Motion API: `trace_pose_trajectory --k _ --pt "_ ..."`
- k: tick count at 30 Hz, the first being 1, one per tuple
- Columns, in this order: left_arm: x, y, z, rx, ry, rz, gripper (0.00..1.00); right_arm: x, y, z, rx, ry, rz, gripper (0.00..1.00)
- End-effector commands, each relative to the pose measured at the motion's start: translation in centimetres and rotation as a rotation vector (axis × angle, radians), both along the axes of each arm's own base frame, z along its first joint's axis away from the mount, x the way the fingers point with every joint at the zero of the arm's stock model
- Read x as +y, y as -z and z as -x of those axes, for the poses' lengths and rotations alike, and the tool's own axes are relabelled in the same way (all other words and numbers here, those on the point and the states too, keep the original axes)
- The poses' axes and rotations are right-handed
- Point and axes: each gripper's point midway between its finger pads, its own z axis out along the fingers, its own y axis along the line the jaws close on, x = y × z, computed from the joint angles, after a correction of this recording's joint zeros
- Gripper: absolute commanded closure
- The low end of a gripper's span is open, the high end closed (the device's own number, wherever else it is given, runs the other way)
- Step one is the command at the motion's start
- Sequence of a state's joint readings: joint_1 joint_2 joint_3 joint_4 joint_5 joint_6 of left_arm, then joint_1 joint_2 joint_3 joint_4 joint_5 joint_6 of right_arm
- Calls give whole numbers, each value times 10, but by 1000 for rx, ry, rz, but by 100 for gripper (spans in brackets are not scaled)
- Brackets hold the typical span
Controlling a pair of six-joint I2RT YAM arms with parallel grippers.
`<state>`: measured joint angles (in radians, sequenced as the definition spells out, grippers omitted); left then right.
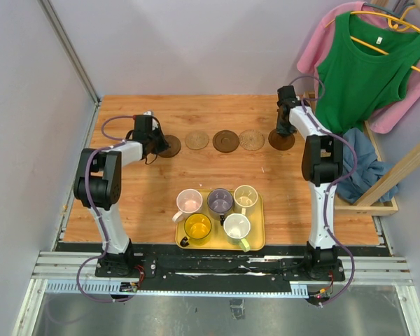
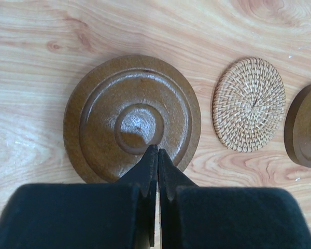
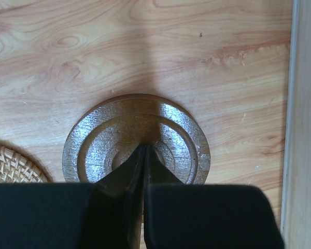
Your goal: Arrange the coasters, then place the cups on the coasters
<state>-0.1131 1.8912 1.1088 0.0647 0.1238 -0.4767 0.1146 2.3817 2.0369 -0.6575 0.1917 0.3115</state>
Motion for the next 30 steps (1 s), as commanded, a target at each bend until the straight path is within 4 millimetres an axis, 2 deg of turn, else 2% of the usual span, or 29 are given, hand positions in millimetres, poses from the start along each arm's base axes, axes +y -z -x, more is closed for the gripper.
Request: trace_pose_trajectory --k 1,8,14,22,30 --pt "2 -2 -17 -26 1 -9 99 10 33 16 78 -43 -54 99" --pt "-2 8 -27 -14 8 2 100 37 37 33 101 -119 -79 99" --pt "6 19 -31 -1 -13 -21 99 57 39 46 119 -165 -90 99" --pt "25 20 -47 -3 -49 -16 99 75 38 60 136 -202 -91 99" --pt "30 19 -56 -13 -48 -2 99 84 36 64 134 -218 -96 99"
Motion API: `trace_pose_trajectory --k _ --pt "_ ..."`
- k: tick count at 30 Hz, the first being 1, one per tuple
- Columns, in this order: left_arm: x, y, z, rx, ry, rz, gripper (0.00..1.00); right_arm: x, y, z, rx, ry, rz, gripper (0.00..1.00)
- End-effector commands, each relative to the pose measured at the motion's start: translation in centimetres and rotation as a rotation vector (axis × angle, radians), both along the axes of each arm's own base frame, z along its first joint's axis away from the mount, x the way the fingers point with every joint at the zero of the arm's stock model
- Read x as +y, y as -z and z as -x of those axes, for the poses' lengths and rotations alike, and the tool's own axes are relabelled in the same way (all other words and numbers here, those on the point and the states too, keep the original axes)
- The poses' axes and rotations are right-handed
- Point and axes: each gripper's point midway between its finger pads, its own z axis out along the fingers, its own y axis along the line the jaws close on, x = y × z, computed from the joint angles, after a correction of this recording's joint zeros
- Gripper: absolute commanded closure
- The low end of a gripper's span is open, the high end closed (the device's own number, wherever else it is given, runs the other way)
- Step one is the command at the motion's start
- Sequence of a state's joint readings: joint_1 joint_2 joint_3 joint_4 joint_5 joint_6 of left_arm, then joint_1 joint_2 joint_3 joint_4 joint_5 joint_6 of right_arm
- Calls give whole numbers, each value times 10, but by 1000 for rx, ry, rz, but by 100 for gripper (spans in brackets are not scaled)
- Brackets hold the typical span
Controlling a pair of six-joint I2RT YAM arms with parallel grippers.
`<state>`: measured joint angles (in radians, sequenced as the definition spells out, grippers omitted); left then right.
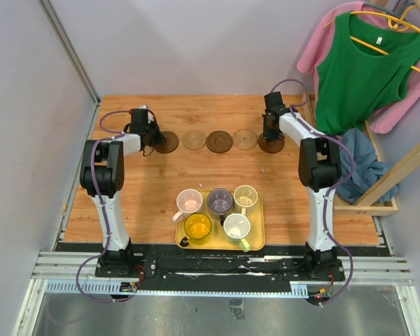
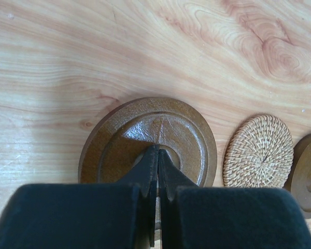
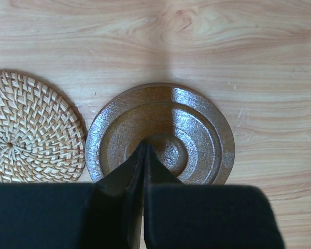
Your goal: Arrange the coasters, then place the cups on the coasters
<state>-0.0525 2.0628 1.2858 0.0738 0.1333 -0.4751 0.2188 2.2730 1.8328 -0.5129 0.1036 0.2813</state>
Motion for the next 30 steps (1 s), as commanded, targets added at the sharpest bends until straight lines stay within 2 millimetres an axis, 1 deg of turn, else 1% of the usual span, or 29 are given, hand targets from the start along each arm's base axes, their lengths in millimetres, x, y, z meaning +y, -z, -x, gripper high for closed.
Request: trace_pose_trajectory --k 1,4,7,10,12,15,18,19,20,21,23,24,26,28,30 --pt "6 5 -8 1 4 -7 100 17 34 43 167 -51 -11 99" --pt "5 6 -8 4 14 10 99 17 34 43 167 -50 -5 99" --pt "0 5 -5 0 29 35 99 13 33 42 161 -45 17 99" --pt "-4 -3 -2 -18 43 56 99 9 28 41 158 -37 38 99" --pt "-7 -13 -1 -38 59 68 100 6 22 40 149 -30 48 99" --pt "-13 -34 1 -82 86 94 100 3 7 39 116 -23 56 98" --pt "-19 -64 3 -144 110 123 100 1 -11 39 76 -25 63 93" --pt "-21 -76 4 -167 116 131 100 0 -17 39 62 -28 63 92" --pt "-23 -82 7 -178 122 140 100 0 -25 38 45 -31 63 90" --pt "-24 -94 10 -205 130 150 100 0 -31 38 28 -35 61 89" --pt "-30 -108 16 -238 146 170 99 1 -45 37 -5 -46 56 89" --pt "-33 -112 19 -248 157 178 99 3 -54 37 -29 -52 51 88" --pt "-43 -115 24 -255 188 178 99 8 -65 35 -60 -73 39 88" --pt "-57 -112 27 -249 231 160 99 16 -75 33 -88 -97 27 88" --pt "-73 -103 28 -234 276 146 99 27 -81 30 -113 -132 10 88"
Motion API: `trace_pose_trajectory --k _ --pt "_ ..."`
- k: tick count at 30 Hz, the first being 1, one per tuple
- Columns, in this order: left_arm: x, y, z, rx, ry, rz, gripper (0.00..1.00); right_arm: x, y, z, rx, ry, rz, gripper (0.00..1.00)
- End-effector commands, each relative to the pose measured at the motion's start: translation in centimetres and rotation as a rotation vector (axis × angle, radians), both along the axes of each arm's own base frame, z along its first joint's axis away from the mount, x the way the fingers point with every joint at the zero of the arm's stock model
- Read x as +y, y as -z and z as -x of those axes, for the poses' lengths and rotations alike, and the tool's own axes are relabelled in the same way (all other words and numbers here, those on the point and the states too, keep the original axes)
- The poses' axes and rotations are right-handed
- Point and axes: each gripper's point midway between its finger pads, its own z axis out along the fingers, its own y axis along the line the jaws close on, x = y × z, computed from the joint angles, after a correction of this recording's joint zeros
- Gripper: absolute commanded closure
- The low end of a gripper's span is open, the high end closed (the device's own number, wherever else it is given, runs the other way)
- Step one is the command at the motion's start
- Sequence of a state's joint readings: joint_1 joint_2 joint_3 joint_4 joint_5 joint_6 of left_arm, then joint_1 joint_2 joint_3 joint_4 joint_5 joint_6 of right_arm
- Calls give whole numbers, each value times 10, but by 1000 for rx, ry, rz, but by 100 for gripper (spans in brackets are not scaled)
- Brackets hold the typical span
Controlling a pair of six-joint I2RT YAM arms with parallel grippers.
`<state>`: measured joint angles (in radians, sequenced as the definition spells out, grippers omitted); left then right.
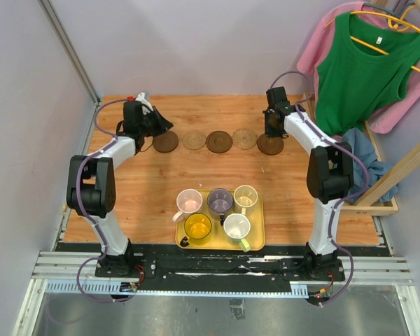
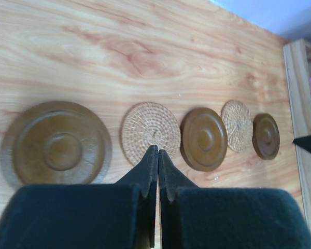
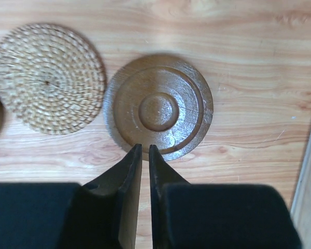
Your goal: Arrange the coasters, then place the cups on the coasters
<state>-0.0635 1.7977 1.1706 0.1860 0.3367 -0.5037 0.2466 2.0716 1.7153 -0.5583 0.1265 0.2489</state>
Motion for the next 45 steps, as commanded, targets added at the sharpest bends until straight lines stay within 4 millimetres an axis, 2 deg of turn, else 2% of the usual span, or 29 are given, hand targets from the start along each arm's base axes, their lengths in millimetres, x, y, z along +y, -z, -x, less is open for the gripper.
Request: trace_pose_trajectory --k 1,4,7,12,19,25,34,45 --pt "-44 14 10 9 137 -21 99 32 -29 -4 -79 -112 -25 88" --pt "-66 24 7 4 196 -36 100 48 -30 -10 -87 -162 -53 91" --pt "-85 33 1 8 251 -57 100 65 -25 -15 -77 -208 -104 98" --pt "-100 50 -9 35 281 -88 99 82 -18 -27 -69 -243 -159 99" --pt "-98 69 -17 80 271 -119 100 97 -8 -39 -72 -280 -201 99" --pt "-106 90 -13 134 312 -107 100 104 1 -45 -66 -290 -227 99" --pt "-110 108 -3 171 327 -113 100 110 25 -39 -14 -299 -252 99" --pt "-94 125 1 225 246 -160 100 104 57 -21 74 -300 -233 99"
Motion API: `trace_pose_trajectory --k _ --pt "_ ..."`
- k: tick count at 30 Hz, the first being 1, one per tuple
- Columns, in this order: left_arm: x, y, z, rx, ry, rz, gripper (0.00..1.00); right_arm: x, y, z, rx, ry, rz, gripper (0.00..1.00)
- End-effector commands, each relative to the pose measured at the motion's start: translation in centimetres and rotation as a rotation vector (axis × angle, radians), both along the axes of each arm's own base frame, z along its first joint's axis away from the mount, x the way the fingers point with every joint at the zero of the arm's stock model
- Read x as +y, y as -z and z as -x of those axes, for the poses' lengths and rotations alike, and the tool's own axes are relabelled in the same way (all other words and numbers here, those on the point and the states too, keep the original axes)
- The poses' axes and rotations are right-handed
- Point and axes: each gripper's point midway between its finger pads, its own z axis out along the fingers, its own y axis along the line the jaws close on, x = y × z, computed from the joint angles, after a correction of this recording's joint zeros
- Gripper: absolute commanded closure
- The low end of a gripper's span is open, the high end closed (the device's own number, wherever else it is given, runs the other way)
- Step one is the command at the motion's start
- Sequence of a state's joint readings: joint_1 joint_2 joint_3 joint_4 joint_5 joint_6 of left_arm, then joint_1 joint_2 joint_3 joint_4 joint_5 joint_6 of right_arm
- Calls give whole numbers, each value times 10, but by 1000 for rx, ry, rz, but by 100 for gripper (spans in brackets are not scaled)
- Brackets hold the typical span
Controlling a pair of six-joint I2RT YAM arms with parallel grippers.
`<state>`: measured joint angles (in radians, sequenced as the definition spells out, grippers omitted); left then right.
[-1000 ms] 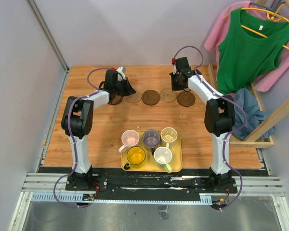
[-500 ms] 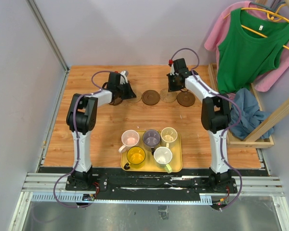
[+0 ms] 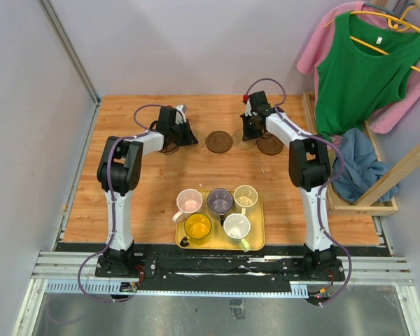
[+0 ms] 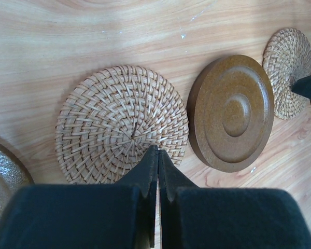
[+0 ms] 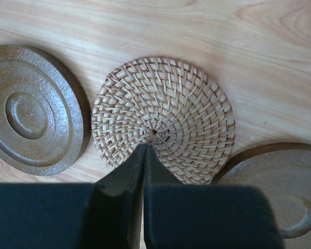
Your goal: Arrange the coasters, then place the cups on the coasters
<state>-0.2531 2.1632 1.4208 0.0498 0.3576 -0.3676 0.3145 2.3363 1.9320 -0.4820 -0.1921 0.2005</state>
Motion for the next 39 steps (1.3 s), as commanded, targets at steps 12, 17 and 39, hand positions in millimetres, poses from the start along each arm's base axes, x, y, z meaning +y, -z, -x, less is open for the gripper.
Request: trace_pose_trajectory --k 12,17,39 --pt "24 23 15 66 -90 -94 100 -4 10 35 57 -14 33 99" --pt "29 23 18 70 -100 -102 99 -4 11 38 62 -15 38 99" --pt "43 22 17 74 -132 -98 100 12 15 25 53 -54 96 99"
